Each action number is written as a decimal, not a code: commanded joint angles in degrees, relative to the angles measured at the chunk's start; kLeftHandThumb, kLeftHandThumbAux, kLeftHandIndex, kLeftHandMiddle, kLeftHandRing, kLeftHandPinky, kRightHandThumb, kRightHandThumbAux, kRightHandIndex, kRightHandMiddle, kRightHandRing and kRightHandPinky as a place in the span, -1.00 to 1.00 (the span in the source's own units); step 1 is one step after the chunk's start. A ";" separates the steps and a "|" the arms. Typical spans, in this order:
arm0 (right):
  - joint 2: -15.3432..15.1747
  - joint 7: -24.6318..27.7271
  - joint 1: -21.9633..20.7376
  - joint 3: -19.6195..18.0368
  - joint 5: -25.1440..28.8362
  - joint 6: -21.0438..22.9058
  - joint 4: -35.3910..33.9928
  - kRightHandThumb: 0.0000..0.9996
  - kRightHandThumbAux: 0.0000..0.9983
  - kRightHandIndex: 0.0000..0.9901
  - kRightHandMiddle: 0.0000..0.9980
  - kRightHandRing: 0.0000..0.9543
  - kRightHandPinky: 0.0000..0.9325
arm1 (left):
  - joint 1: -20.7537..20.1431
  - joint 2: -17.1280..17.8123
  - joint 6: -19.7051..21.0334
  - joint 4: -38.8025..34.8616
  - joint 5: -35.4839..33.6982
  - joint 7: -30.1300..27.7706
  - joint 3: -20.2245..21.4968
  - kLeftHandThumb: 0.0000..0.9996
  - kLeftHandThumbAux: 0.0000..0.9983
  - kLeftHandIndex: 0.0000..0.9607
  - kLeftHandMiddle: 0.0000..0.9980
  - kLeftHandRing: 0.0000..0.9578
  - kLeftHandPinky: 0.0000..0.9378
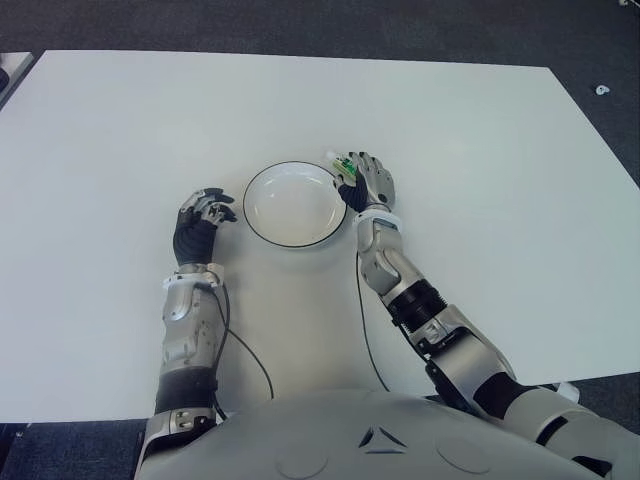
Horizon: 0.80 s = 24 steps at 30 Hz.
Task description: Put the toothpaste on the table into the plate.
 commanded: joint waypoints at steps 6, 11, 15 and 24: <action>-12.49 2.68 -3.04 -0.54 0.69 -20.79 9.29 0.22 -0.47 -1.00 -1.00 -1.00 -1.00 | 3.14 -1.33 4.28 4.22 0.52 2.25 0.16 0.68 0.36 -0.15 -0.01 0.22 0.19; -14.82 2.79 -4.49 0.12 -1.03 -23.93 10.71 0.22 -0.53 -1.00 -1.00 -1.00 -1.00 | 3.15 -1.45 3.95 4.10 0.39 2.22 0.07 0.67 0.36 -0.15 -0.01 0.23 0.19; -17.36 4.68 -5.57 -0.46 -1.50 -24.72 8.74 0.23 -0.57 -1.00 -1.00 -1.00 -1.00 | 3.09 -1.47 4.08 4.03 -0.04 1.83 0.10 0.67 0.36 -0.15 -0.01 0.23 0.18; -20.28 9.14 -6.07 -2.39 -0.21 -27.18 5.82 0.22 -0.63 -1.00 -1.00 -1.00 -1.00 | 2.73 -1.12 4.57 4.07 -0.08 1.48 -0.17 0.67 0.36 -0.15 -0.02 0.23 0.18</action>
